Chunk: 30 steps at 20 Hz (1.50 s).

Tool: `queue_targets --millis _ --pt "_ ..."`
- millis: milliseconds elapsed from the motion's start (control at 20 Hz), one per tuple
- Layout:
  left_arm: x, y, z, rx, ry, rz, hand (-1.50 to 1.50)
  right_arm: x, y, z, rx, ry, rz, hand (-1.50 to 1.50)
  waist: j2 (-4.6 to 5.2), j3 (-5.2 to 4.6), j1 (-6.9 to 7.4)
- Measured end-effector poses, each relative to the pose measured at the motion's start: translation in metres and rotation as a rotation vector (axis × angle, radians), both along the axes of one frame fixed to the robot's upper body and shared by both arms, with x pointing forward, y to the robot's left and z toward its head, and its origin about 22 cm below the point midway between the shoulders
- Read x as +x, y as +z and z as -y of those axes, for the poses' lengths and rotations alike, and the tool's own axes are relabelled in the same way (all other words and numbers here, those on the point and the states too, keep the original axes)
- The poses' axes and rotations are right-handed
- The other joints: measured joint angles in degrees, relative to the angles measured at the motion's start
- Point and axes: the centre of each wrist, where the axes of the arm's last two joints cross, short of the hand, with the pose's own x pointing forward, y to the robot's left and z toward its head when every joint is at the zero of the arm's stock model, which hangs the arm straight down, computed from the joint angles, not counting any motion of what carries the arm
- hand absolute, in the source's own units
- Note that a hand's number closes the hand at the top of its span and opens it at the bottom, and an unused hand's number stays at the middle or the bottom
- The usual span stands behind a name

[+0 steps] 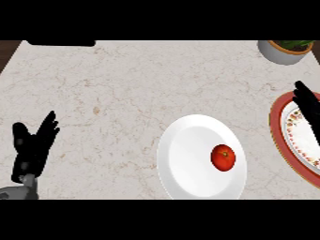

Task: Pick the tomato from the plate and place it in the plate

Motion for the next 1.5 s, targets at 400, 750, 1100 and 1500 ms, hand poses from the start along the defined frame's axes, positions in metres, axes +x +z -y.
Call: queue_targets --millis 400,750,1100,1500 --pt "0.014 0.013 0.027 0.016 -0.093 0.090 0.00 0.023 0.038 -0.073 0.140 0.631 0.123 1.50 -0.30 0.93 2.90" --pt "0.019 0.018 0.050 0.004 -0.123 0.126 0.00 0.017 -0.006 -0.075 0.234 0.807 0.245 -1.50 1.12 1.32 2.01" --pt "0.012 0.013 0.067 -0.001 -0.128 0.126 0.00 0.021 -0.050 -0.058 0.439 0.988 0.157 -1.50 1.21 1.30 2.04" --pt "0.013 0.018 0.075 0.008 -0.115 0.122 0.00 0.051 -0.015 -0.047 -0.016 1.090 0.268 -1.50 0.87 1.16 1.54"
